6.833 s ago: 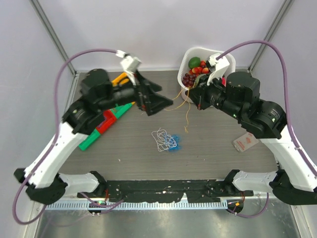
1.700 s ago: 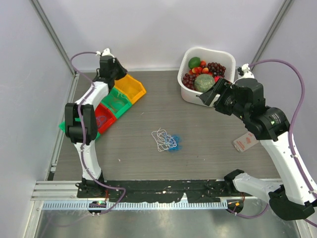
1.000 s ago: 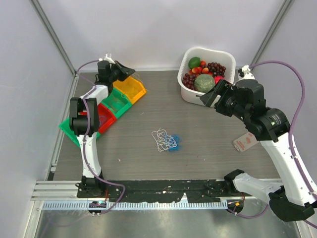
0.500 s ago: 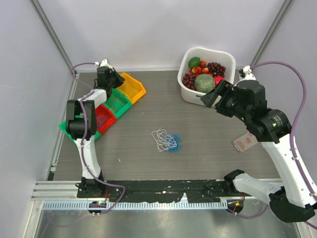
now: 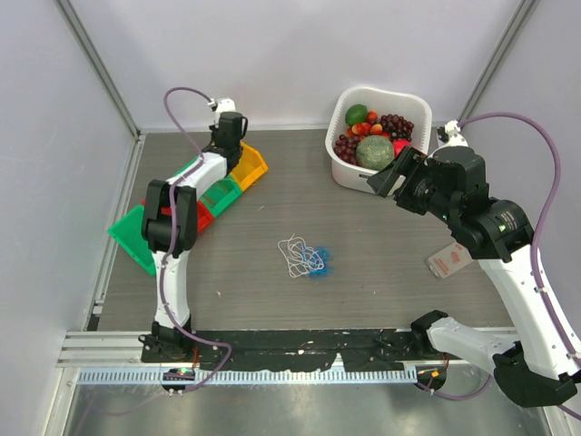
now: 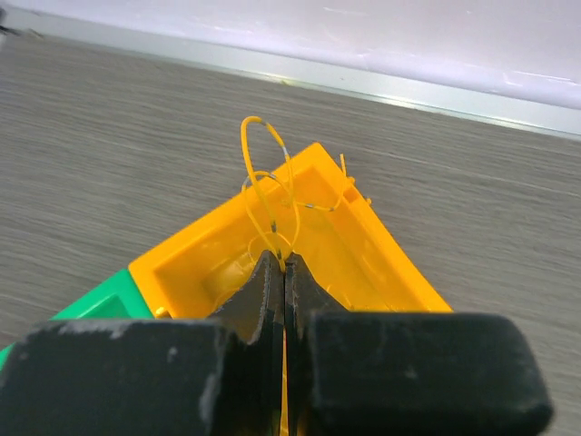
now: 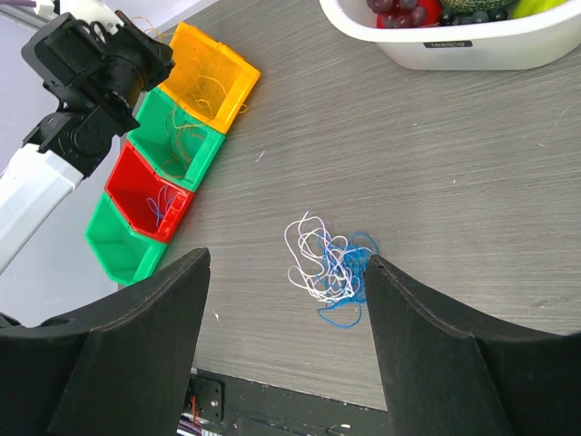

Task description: Untangle the cables

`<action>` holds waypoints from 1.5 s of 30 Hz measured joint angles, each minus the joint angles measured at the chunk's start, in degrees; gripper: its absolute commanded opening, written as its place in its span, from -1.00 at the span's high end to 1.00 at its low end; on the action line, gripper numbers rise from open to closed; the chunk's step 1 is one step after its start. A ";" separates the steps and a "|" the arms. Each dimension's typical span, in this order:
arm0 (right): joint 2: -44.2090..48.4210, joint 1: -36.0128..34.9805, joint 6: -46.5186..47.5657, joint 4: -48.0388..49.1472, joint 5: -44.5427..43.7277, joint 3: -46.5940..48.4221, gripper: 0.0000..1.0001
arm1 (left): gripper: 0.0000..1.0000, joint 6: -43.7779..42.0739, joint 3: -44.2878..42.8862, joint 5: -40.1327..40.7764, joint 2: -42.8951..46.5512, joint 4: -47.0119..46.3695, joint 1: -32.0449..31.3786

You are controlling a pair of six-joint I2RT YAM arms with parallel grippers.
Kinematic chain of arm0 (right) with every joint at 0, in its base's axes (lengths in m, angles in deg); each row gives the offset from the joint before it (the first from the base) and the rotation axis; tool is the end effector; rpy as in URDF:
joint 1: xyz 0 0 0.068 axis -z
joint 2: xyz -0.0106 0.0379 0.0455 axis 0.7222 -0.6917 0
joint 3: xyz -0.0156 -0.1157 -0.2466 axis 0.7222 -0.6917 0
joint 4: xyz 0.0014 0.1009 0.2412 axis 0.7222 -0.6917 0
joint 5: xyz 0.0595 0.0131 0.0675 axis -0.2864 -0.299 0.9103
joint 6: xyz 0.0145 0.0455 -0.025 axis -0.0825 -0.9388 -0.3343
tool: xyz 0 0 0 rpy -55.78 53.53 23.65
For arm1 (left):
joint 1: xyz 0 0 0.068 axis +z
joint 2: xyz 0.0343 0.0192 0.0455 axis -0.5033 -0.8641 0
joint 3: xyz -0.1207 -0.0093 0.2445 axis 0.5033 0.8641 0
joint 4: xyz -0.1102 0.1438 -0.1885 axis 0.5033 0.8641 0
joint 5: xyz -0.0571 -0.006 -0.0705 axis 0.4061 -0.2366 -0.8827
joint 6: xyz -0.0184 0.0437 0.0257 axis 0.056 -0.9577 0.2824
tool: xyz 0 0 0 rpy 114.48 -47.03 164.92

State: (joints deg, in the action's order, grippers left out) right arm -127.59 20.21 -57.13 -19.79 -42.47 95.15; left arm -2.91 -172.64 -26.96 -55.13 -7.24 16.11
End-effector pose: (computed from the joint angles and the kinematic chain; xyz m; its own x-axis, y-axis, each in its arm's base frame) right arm 0.1550 0.0714 0.4517 -0.5447 0.4555 -0.7041 0.0090 0.8428 0.5382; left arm 0.4911 -0.1073 0.2249 -0.3900 -0.1310 -0.9114 -0.2654 0.9638 -0.0250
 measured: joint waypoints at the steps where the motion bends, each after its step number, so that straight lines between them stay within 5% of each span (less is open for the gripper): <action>1: 0.00 0.00 -0.02 -0.02 0.02 0.00 -0.47 | 1.00 -0.96 -1.99 2.73 -1.03 1.05 -0.76; 13: -0.33 0.09 0.02 -1.16 0.24 0.00 -0.47 | 1.00 0.74 -30.82 16.00 -18.73 30.84 -2.73; 19: -1.77 0.26 0.02 -1.22 0.68 0.00 -0.47 | 1.00 3.63 -37.68 11.69 -20.57 43.17 -2.51; 30: -1.75 0.39 0.02 -1.25 0.94 -0.02 -0.47 | 0.98 8.13 -38.77 -4.52 -20.57 50.03 0.94; 38: -1.70 0.42 0.02 -1.25 1.14 -0.02 -0.47 | 0.03 10.47 -41.70 -10.73 -20.74 52.92 3.21; 45: -1.73 0.59 0.02 -1.20 1.73 -0.11 -0.47 | -0.29 10.78 -41.70 -13.35 -18.40 53.51 3.37</action>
State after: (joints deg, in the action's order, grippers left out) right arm -129.31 20.80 -57.10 -20.99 -40.74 95.04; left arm 7.87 -214.34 -40.31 -73.54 46.27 19.48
